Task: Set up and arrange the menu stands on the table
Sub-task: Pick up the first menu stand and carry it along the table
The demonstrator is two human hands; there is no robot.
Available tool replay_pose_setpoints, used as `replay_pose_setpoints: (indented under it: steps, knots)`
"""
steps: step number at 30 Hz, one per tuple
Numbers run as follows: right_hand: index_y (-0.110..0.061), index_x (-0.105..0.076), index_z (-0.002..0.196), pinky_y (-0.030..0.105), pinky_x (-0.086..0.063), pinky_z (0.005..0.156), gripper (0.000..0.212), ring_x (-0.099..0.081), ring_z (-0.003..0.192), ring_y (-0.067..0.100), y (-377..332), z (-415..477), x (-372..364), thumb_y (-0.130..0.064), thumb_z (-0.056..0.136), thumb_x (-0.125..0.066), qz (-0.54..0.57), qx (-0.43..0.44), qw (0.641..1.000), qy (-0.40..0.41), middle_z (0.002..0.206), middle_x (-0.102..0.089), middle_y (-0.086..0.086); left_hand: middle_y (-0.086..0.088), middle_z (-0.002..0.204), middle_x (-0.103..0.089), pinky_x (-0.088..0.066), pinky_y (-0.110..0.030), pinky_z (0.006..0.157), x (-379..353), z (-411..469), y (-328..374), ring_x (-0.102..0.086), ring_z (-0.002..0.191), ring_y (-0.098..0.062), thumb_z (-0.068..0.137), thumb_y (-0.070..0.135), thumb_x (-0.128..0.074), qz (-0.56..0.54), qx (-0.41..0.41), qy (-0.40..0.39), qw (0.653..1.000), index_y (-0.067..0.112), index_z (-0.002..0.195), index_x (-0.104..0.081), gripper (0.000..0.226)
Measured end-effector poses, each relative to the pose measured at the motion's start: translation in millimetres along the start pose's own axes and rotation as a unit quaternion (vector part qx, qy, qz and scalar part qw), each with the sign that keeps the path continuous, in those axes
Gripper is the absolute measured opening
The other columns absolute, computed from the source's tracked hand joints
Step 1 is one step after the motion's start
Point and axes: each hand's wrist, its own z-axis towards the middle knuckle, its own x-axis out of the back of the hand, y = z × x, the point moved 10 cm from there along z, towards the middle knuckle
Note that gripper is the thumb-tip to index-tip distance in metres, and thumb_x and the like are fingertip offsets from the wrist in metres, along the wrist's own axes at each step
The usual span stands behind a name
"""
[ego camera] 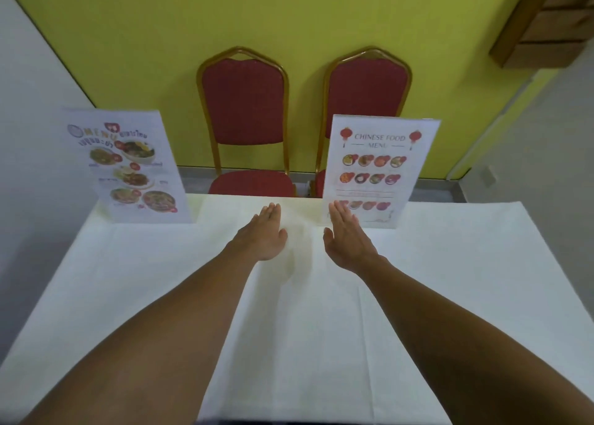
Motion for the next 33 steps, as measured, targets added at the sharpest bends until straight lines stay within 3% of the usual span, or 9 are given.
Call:
replay_pose_setpoints:
  steps: [3, 12, 15, 20, 23, 25, 27, 30, 33]
  knots:
    - [-0.012, -0.017, 0.156, 0.052, -0.013, 0.121, 0.059, -0.007, 0.152, 0.027, 26, -9, 16, -0.020, 0.103, -0.041, 0.014, -0.013, 1.000, 0.016, 0.164, -0.014, 0.007, -0.001, 0.167, 0.007, -0.013, -0.043, 0.121, -6, 6, 30, 0.000, 0.153, -0.022, 0.105, 0.037, -0.027, -0.007, -0.003, -0.011, 1.000, 0.015, 0.160, 0.003, 0.067]
    - [-0.014, -0.014, 0.157, 0.047, -0.008, 0.120, 0.062, -0.007, 0.152, 0.027, 67, -10, 23, -0.023, 0.103, -0.043, 0.022, -0.079, 0.996, 0.031, 0.165, -0.013, 0.006, -0.002, 0.167, 0.005, -0.019, -0.047, 0.120, -10, 39, 68, -0.003, 0.153, -0.022, 0.104, 0.037, -0.031, -0.006, -0.033, -0.028, 0.999, 0.014, 0.160, 0.003, 0.069]
    - [-0.019, -0.017, 0.155, 0.055, -0.013, 0.120, 0.064, -0.008, 0.152, 0.030, 74, -9, 29, -0.019, 0.099, -0.049, 0.058, -0.103, 0.991, 0.066, 0.164, -0.017, 0.006, -0.003, 0.167, 0.005, -0.019, -0.045, 0.120, -8, 49, 73, -0.003, 0.153, -0.022, 0.104, 0.034, -0.033, -0.007, -0.035, -0.019, 0.999, 0.012, 0.160, 0.003, 0.070]
    - [-0.022, -0.015, 0.153, 0.047, -0.006, 0.118, 0.068, -0.010, 0.149, 0.036, 100, -15, 41, -0.013, 0.095, -0.050, 0.110, -0.176, 0.972, 0.109, 0.160, -0.019, 0.007, -0.004, 0.167, 0.005, -0.023, -0.046, 0.117, -6, 53, 77, -0.009, 0.153, -0.025, 0.102, 0.029, -0.041, -0.049, -0.022, -0.010, 0.998, 0.013, 0.159, 0.009, 0.078]
    - [-0.020, -0.006, 0.156, 0.050, -0.001, 0.118, 0.069, 0.001, 0.151, 0.037, 112, -11, 45, -0.018, 0.099, -0.045, 0.101, -0.188, 0.972, 0.102, 0.164, -0.007, 0.011, -0.004, 0.167, 0.004, -0.029, -0.045, 0.113, 0, 54, 83, -0.013, 0.152, -0.027, 0.101, 0.026, -0.044, -0.069, -0.023, 0.006, 0.997, 0.015, 0.159, 0.012, 0.081]
    - [-0.021, -0.016, 0.153, 0.055, -0.012, 0.118, 0.066, -0.018, 0.146, 0.037, 119, -5, 54, -0.026, 0.096, -0.050, 0.109, -0.186, 0.968, 0.128, 0.155, -0.025, 0.011, -0.002, 0.167, 0.002, -0.036, -0.044, 0.109, 5, 55, 89, -0.019, 0.151, -0.027, 0.100, 0.024, -0.046, -0.084, -0.028, 0.021, 0.996, 0.016, 0.159, 0.013, 0.083]
    - [-0.024, -0.033, 0.142, 0.055, -0.036, 0.110, 0.061, -0.042, 0.123, 0.025, 125, 2, 68, -0.036, 0.088, -0.059, 0.115, -0.182, 0.962, 0.168, 0.127, -0.044, 0.001, 0.000, 0.167, -0.004, -0.042, -0.044, 0.103, 12, 56, 96, -0.027, 0.148, -0.028, 0.099, 0.021, -0.048, -0.102, -0.034, 0.041, 0.993, 0.017, 0.159, 0.012, 0.084]
    - [-0.028, -0.040, 0.134, 0.043, -0.054, 0.090, 0.063, -0.046, 0.105, 0.015, 133, 9, 80, -0.046, 0.079, -0.064, 0.137, -0.188, 0.955, 0.183, 0.110, -0.043, -0.006, 0.001, 0.162, -0.025, -0.043, -0.036, 0.085, 18, 57, 105, -0.041, 0.138, -0.027, 0.099, 0.015, -0.048, -0.149, -0.035, 0.064, 0.986, 0.022, 0.159, 0.005, 0.080]
    - [-0.025, -0.037, 0.135, 0.045, -0.060, 0.082, 0.072, -0.053, 0.110, 0.022, 149, 14, 80, -0.044, 0.073, -0.070, 0.205, -0.207, 0.941, 0.171, 0.112, -0.045, -0.006, 0.002, 0.153, -0.041, -0.046, -0.037, 0.085, 16, 58, 112, -0.046, 0.134, -0.027, 0.098, 0.009, -0.049, -0.217, -0.027, 0.066, 0.974, 0.029, 0.156, -0.006, 0.075]
